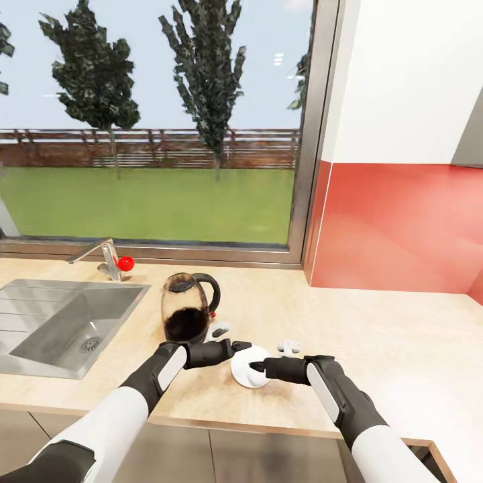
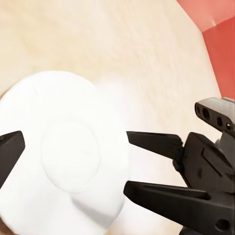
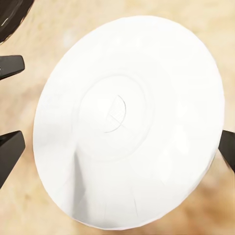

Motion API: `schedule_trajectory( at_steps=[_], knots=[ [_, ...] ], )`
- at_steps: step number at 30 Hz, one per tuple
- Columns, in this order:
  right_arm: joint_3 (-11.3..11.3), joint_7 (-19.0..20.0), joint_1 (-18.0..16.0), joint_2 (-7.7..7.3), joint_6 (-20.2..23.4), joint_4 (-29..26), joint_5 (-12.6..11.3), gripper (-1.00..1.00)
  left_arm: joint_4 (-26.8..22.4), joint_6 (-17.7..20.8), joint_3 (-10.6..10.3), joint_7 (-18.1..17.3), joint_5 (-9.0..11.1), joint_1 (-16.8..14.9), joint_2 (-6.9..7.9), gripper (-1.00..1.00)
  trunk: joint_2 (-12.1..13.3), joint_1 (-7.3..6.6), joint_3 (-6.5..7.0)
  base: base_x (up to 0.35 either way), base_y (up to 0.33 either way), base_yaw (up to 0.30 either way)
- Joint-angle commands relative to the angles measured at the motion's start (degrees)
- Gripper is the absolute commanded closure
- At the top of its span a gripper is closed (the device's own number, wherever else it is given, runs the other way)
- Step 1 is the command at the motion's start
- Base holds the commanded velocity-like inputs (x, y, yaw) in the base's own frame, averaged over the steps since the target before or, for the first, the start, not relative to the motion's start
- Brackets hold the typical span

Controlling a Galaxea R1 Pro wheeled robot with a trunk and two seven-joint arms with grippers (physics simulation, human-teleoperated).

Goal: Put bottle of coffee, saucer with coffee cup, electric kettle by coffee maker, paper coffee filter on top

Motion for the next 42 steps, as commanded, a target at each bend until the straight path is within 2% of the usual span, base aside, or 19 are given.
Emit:
schedule_trajectory(
  at_steps=[1, 10, 15, 23, 27, 28, 33, 37, 42],
  knots=[
    [0.03, -0.01, -0.02, 0.01, 0.48, 2.77, -0.21, -1.00, -0.01, 0.39, -0.11, 0.11, 0.45, -0.06, -0.25, -1.00, -0.10, 0.05, -0.14, 0.000, 0.000, 0.000],
    [0.03, -0.01, -0.02, 0.08, 0.48, 2.85, -0.21, -1.00, -0.01, 0.41, -0.03, 0.14, 0.48, -0.06, -0.77, -1.00, -0.10, 0.05, -0.14, 0.000, 0.000, 0.000],
    [0.03, -0.01, -0.02, 0.10, 0.48, 2.90, -0.21, -1.00, -0.01, 0.33, -0.04, 0.14, 0.43, -0.06, -0.51, -1.00, -0.10, 0.05, -0.14, 0.000, 0.000, 0.000],
    [0.01, -0.01, -0.02, 0.09, 0.48, 2.88, -0.21, -1.00, 0.04, 0.31, 3.22, -0.02, 0.17, -0.06, 0.13, -1.00, -0.10, 0.05, -0.14, 0.000, 0.000, 0.000],
    [-0.02, -0.01, -0.02, 0.09, 0.48, 2.92, -0.21, -1.00, 0.07, 0.31, 3.49, -0.01, 0.07, -0.06, 0.19, -1.00, -0.10, 0.05, -0.14, 0.000, 0.000, 0.000],
    [0.01, -0.01, -0.02, 0.08, 0.48, 2.90, -0.21, -1.00, 0.07, 0.31, 3.55, 0.08, 0.09, -0.06, 0.68, -1.00, -0.10, 0.05, -0.14, 0.000, 0.000, 0.000],
    [0.00, -0.01, -0.02, 0.10, 0.48, 2.99, -0.21, -1.00, 0.44, 0.27, 3.57, 0.23, -0.02, 0.00, 1.14, -1.00, -0.10, 0.05, -0.14, 0.000, 0.000, 0.000],
    [0.00, -0.01, -0.02, 0.08, 0.48, 3.10, -0.21, -1.00, 1.29, 0.17, 3.73, 0.19, 0.10, 1.85, 1.14, -1.00, -0.10, 0.05, -0.14, 0.000, 0.000, 0.000],
    [0.00, -0.01, -0.02, 0.10, 0.48, 3.12, -0.21, -1.00, 1.47, 0.14, 5.30, 0.22, 0.08, 2.71, 1.17, -1.00, -0.10, 0.05, -0.14, 0.000, 0.000, 0.000]
  ],
)
